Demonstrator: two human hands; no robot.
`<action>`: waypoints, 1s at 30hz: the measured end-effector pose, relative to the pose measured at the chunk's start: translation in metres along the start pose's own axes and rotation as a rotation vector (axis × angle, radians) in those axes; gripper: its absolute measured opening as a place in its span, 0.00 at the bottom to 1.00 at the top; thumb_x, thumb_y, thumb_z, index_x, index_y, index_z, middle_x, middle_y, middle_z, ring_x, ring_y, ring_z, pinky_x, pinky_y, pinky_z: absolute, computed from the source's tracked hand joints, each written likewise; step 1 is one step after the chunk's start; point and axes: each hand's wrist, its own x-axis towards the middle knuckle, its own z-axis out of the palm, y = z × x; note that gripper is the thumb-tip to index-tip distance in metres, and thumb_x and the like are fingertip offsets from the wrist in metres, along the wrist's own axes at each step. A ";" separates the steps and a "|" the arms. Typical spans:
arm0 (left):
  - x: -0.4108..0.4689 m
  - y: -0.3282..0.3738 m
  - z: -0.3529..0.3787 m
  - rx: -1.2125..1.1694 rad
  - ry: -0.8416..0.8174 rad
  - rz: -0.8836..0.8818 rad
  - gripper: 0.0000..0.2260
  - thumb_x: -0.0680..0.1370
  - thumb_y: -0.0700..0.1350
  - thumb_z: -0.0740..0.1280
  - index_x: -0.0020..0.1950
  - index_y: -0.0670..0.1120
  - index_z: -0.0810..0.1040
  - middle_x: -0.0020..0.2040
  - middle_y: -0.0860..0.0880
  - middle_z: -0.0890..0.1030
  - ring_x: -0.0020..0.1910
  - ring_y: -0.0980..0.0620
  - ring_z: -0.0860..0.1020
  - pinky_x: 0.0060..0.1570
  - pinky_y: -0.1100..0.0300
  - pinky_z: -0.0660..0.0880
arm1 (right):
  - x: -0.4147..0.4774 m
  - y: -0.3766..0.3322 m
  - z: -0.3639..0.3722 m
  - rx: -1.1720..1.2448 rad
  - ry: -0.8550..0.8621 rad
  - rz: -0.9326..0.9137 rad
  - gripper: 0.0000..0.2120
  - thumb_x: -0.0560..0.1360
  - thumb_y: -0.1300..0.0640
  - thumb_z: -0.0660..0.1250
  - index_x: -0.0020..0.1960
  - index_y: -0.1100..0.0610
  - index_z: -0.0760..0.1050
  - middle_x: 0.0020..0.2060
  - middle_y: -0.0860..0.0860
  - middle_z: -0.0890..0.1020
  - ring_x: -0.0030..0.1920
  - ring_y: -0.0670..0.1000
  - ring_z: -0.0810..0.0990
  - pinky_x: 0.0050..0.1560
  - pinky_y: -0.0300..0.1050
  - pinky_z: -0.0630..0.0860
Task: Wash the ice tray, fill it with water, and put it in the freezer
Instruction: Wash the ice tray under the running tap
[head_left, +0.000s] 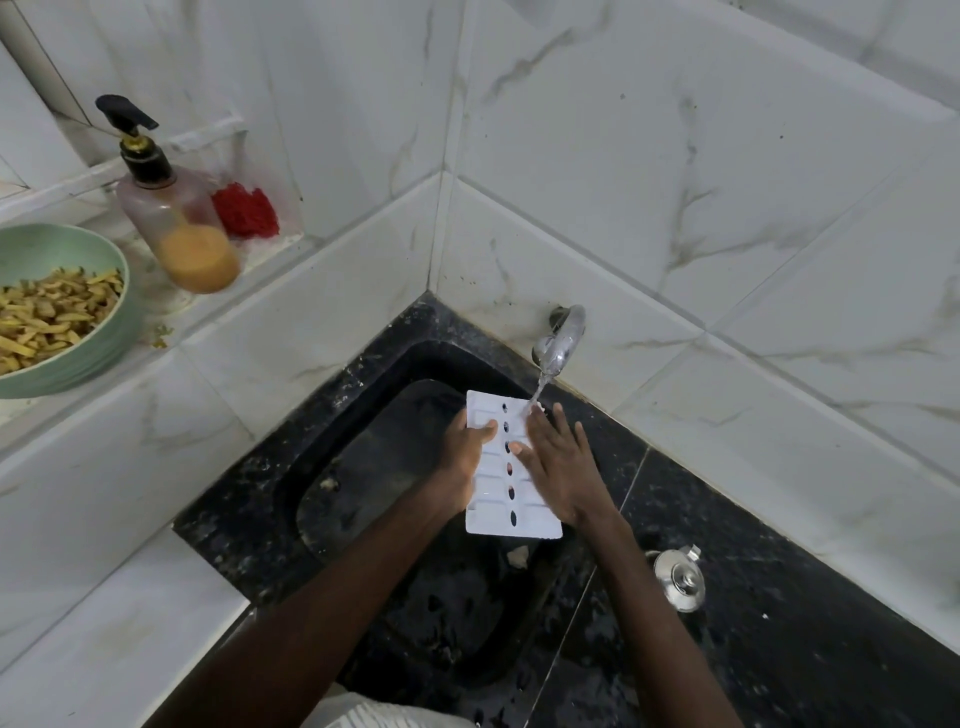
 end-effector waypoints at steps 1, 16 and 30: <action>0.001 0.002 -0.003 0.009 0.004 0.009 0.12 0.83 0.37 0.66 0.66 0.43 0.79 0.55 0.41 0.86 0.48 0.43 0.86 0.40 0.53 0.82 | -0.003 -0.004 0.001 0.001 -0.003 -0.041 0.35 0.82 0.31 0.37 0.84 0.47 0.39 0.82 0.43 0.41 0.81 0.46 0.31 0.82 0.54 0.35; -0.011 0.009 -0.008 0.101 -0.100 -0.011 0.11 0.82 0.39 0.67 0.63 0.47 0.82 0.53 0.43 0.88 0.51 0.41 0.87 0.47 0.48 0.83 | 0.014 -0.008 -0.004 -0.017 0.061 -0.083 0.32 0.85 0.37 0.42 0.85 0.51 0.47 0.83 0.47 0.51 0.84 0.48 0.44 0.80 0.50 0.36; -0.014 0.015 -0.019 0.226 -0.149 0.042 0.12 0.82 0.37 0.67 0.62 0.51 0.81 0.53 0.46 0.88 0.50 0.44 0.87 0.45 0.50 0.84 | 0.038 -0.001 -0.015 0.224 0.222 -0.062 0.13 0.78 0.52 0.68 0.59 0.57 0.82 0.56 0.53 0.81 0.56 0.54 0.77 0.54 0.45 0.69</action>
